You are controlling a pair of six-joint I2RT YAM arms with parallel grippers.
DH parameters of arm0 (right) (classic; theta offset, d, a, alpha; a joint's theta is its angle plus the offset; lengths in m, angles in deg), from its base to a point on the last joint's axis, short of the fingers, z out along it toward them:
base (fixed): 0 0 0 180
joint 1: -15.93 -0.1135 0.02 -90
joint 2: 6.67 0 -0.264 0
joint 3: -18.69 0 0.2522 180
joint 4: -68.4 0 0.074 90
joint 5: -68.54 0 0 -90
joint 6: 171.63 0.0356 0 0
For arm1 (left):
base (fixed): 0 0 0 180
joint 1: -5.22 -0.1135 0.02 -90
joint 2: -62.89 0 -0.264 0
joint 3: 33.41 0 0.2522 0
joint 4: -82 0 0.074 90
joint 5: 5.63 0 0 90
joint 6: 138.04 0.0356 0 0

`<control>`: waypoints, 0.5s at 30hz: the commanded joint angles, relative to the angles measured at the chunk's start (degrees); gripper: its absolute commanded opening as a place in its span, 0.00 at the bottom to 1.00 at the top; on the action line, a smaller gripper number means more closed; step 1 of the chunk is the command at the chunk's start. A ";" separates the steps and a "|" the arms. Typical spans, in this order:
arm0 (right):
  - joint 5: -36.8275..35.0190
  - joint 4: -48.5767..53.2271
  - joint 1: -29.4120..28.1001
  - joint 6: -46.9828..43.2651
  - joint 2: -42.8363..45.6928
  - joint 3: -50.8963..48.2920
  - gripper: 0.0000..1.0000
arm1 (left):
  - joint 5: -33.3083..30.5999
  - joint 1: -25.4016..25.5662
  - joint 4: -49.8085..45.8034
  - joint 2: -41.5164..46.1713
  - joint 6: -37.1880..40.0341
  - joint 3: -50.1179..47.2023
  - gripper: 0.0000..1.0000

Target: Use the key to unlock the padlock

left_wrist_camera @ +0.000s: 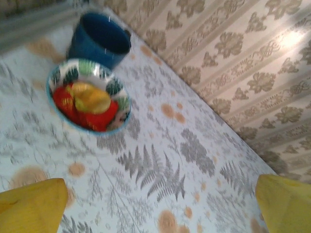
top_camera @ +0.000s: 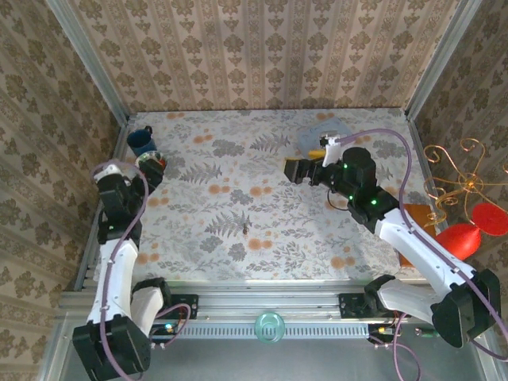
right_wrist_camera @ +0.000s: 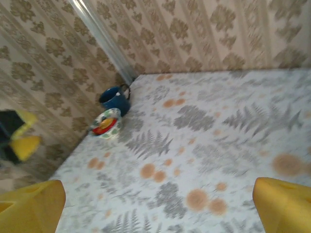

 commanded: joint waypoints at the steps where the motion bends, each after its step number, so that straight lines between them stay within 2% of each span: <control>1: 5.01 1.64 -2.75 8.02 -2.48 -0.14 1.00 | 15.57 -3.40 10.48 -0.68 -4.02 -3.61 1.00; 3: -0.82 9.57 -7.05 4.56 -4.71 2.87 1.00 | 16.75 -2.46 4.39 -2.63 0.47 -1.58 1.00; 6: -8.12 17.28 -12.48 3.92 -9.56 6.08 0.99 | 12.51 3.71 0.03 -3.66 5.37 -1.07 1.00; 8: -11.17 20.07 -15.04 6.63 -13.34 7.21 0.96 | 4.17 12.26 -3.13 -2.44 9.09 -1.25 1.00; 11: -15.41 23.72 -18.52 11.24 -19.69 9.44 0.90 | -14.45 27.12 -8.39 0.29 15.29 -0.94 1.00; 13: -17.82 24.80 -20.76 14.02 -22.92 10.55 0.88 | -21.04 32.92 -8.80 1.93 18.47 -1.77 1.00; 15: -17.96 25.08 -22.27 16.67 -26.38 11.65 0.85 | -24.01 35.52 -9.09 3.29 21.22 -2.58 1.00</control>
